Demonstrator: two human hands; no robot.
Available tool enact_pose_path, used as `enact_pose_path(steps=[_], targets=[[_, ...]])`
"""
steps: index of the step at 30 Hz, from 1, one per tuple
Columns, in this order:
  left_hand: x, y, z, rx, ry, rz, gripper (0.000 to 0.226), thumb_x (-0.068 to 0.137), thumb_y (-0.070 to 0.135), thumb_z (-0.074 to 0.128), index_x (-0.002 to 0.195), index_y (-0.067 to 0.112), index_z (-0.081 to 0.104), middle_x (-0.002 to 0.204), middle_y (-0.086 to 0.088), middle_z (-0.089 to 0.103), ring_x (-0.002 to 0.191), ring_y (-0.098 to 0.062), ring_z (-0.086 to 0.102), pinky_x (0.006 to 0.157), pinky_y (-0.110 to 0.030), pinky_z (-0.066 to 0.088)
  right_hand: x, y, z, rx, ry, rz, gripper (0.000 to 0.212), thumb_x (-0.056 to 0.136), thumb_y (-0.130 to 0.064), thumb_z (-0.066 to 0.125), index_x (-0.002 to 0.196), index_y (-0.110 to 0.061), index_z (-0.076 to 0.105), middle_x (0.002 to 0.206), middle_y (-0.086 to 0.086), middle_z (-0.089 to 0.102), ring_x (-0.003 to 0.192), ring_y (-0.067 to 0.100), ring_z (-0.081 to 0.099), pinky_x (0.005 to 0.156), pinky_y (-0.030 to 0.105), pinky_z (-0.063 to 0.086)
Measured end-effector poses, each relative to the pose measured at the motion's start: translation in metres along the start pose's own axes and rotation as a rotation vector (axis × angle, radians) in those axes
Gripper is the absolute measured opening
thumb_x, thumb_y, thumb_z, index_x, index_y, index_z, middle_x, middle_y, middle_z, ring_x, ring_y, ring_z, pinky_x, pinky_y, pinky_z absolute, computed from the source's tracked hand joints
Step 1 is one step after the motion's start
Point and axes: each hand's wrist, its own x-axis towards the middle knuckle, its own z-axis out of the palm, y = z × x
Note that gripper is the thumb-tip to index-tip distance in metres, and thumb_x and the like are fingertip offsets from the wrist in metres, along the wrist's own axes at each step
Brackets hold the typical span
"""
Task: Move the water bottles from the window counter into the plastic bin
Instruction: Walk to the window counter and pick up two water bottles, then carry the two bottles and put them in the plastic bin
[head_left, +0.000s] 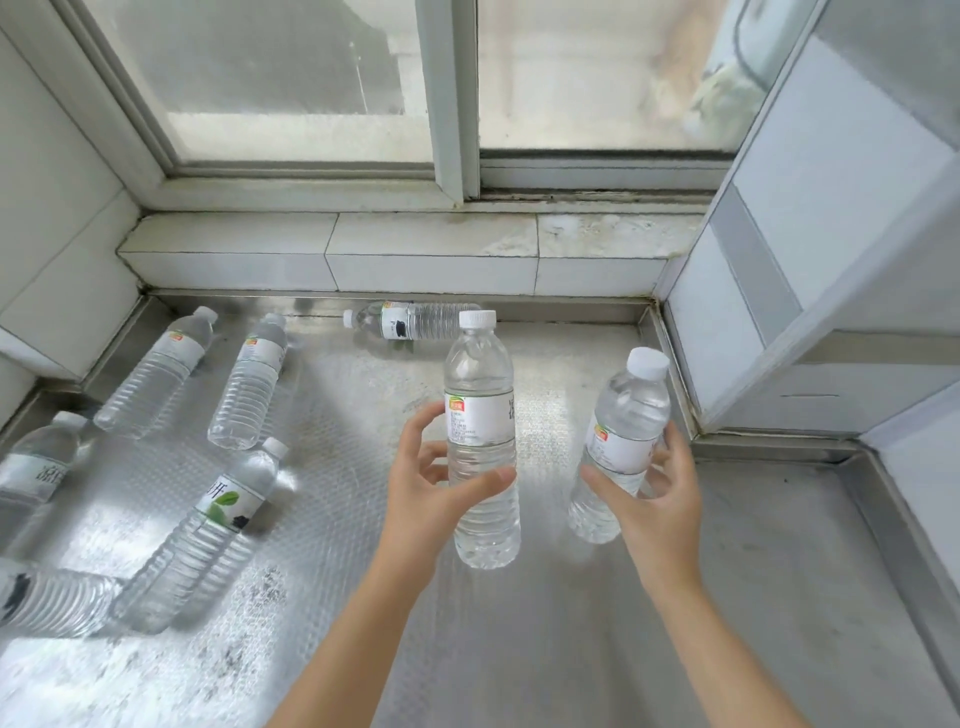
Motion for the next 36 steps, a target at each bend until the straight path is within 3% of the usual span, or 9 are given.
enact_pose_path(steps=[5, 8, 13, 19, 23, 26, 31, 36], targets=[[-0.033, 0.007, -0.014, -0.01, -0.115, 0.042, 0.084, 0.044, 0.035, 0.093, 0.117, 0.054, 0.055, 0.104, -0.01, 0.069, 0.096, -0.029, 0.07, 0.088, -0.044, 0.057, -0.06, -0.027, -0.016, -0.01, 0.047, -0.026, 0.085, 0.064, -0.012, 0.088, 0.136, -0.033, 0.048, 0.121, -0.002, 0.062, 0.108, 0.013, 0.061, 0.093, 0.043, 0.052], [-0.055, 0.012, -0.024, 0.002, -0.213, 0.057, 0.084, 0.044, 0.035, 0.092, 0.116, 0.054, 0.055, 0.104, -0.007, 0.069, 0.096, -0.026, 0.07, 0.087, -0.042, 0.057, -0.103, -0.044, -0.023, 0.025, 0.082, -0.038, 0.084, 0.064, -0.005, 0.086, 0.136, -0.028, 0.049, 0.12, -0.005, 0.065, 0.1, 0.003, 0.065, 0.09, 0.036, 0.054], [-0.101, 0.017, -0.039, 0.023, -0.36, 0.098, 0.078, 0.041, 0.04, 0.091, 0.106, 0.062, 0.056, 0.099, -0.001, 0.07, 0.094, -0.024, 0.07, 0.076, -0.031, 0.056, -0.177, -0.058, -0.038, 0.051, 0.201, -0.031, 0.08, 0.062, -0.005, 0.087, 0.132, -0.028, 0.054, 0.121, -0.008, 0.065, 0.103, -0.004, 0.062, 0.086, 0.025, 0.051], [-0.158, 0.016, -0.039, 0.056, -0.552, 0.116, 0.082, 0.043, 0.039, 0.092, 0.114, 0.057, 0.056, 0.101, -0.004, 0.071, 0.098, -0.027, 0.069, 0.087, -0.048, 0.058, -0.258, -0.068, -0.075, 0.065, 0.403, -0.023, 0.084, 0.061, -0.005, 0.087, 0.13, -0.039, 0.052, 0.12, -0.01, 0.064, 0.104, 0.001, 0.063, 0.086, 0.034, 0.054], [-0.193, 0.014, -0.025, 0.077, -0.709, 0.13, 0.081, 0.042, 0.04, 0.092, 0.113, 0.057, 0.056, 0.102, -0.007, 0.072, 0.099, -0.029, 0.069, 0.089, -0.05, 0.057, -0.308, -0.076, -0.103, 0.099, 0.536, -0.041, 0.09, 0.061, 0.003, 0.085, 0.135, -0.034, 0.049, 0.115, -0.004, 0.065, 0.091, 0.0, 0.067, 0.068, 0.019, 0.056], [-0.224, 0.01, -0.008, 0.088, -0.837, 0.135, 0.08, 0.041, 0.041, 0.091, 0.111, 0.057, 0.056, 0.104, -0.012, 0.07, 0.096, -0.03, 0.069, 0.086, -0.045, 0.058, -0.349, -0.076, -0.125, 0.105, 0.654, -0.022, 0.091, 0.061, 0.001, 0.086, 0.133, -0.04, 0.047, 0.116, -0.009, 0.061, 0.093, -0.001, 0.065, 0.064, 0.015, 0.053], [-0.29, -0.005, 0.025, 0.098, -1.062, 0.128, 0.081, 0.041, 0.037, 0.091, 0.112, 0.056, 0.058, 0.102, -0.011, 0.07, 0.094, -0.029, 0.07, 0.08, -0.039, 0.06, -0.431, -0.072, -0.168, 0.108, 0.865, 0.021, 0.093, 0.061, -0.003, 0.086, 0.124, -0.055, 0.04, 0.118, -0.013, 0.058, 0.108, 0.006, 0.058, 0.087, 0.035, 0.051], [-0.383, -0.03, 0.048, 0.157, -1.285, 0.119, 0.087, 0.045, 0.036, 0.095, 0.121, 0.053, 0.056, 0.107, -0.009, 0.071, 0.098, -0.029, 0.07, 0.089, -0.054, 0.056, -0.529, -0.059, -0.211, 0.127, 1.053, 0.056, 0.095, 0.06, -0.003, 0.087, 0.126, -0.052, 0.041, 0.117, -0.017, 0.055, 0.105, 0.001, 0.056, 0.082, 0.036, 0.054]])
